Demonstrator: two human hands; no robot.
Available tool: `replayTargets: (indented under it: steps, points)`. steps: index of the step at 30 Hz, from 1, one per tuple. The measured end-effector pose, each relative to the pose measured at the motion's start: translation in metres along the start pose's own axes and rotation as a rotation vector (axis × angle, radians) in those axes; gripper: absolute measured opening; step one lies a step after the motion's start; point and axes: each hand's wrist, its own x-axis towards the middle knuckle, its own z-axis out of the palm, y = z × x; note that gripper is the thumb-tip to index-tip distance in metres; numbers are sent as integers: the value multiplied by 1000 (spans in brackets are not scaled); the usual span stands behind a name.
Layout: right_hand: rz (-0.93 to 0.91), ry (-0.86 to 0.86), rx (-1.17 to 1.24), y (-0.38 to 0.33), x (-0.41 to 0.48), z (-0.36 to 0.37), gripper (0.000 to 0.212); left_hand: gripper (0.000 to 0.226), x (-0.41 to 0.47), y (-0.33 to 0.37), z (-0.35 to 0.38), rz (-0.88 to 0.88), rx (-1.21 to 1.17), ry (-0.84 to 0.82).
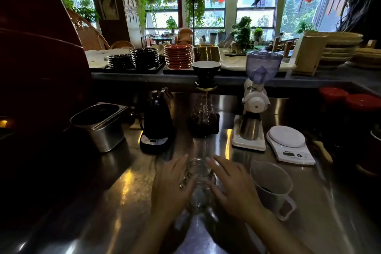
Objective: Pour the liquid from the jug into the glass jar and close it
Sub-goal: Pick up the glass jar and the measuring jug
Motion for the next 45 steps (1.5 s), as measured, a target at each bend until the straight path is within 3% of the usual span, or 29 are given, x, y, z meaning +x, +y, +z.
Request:
replayTargets:
  steps: [4, 10, 12, 15, 22, 29, 35, 39, 45]
  points:
    - [-45, 4, 0, -2, -2, 9, 51, 60, -6, -7, 5, -113, -63, -186]
    - [-73, 110, 15, -7, 4, 5, 27, 80, -5, -11, 14, -252, -233, -253]
    - [-74, 116, 35, -10, 7, 2, 29, 88, -2, -12, 16, -317, -356, -310]
    - [-63, 114, 20, -11, 8, -4, 29, 83, 0, -18, 26, -375, -502, -376]
    - [67, 85, -39, -10, -11, -13, 15, 69, 1, -18, 46, -363, -595, -450]
    - [172, 56, -86, -1, -32, -25, 20, 62, -3, 0, 60, -335, -659, -541]
    - [167, 65, -98, 3, -36, -27, 15, 65, -4, 2, 68, -321, -712, -525]
    - [206, 129, -106, 8, -39, -32, 19, 74, -3, 0, 71, -321, -756, -521]
    - [460, 283, -68, 35, -66, -42, 34, 77, -7, -3, 73, -355, -792, -504]
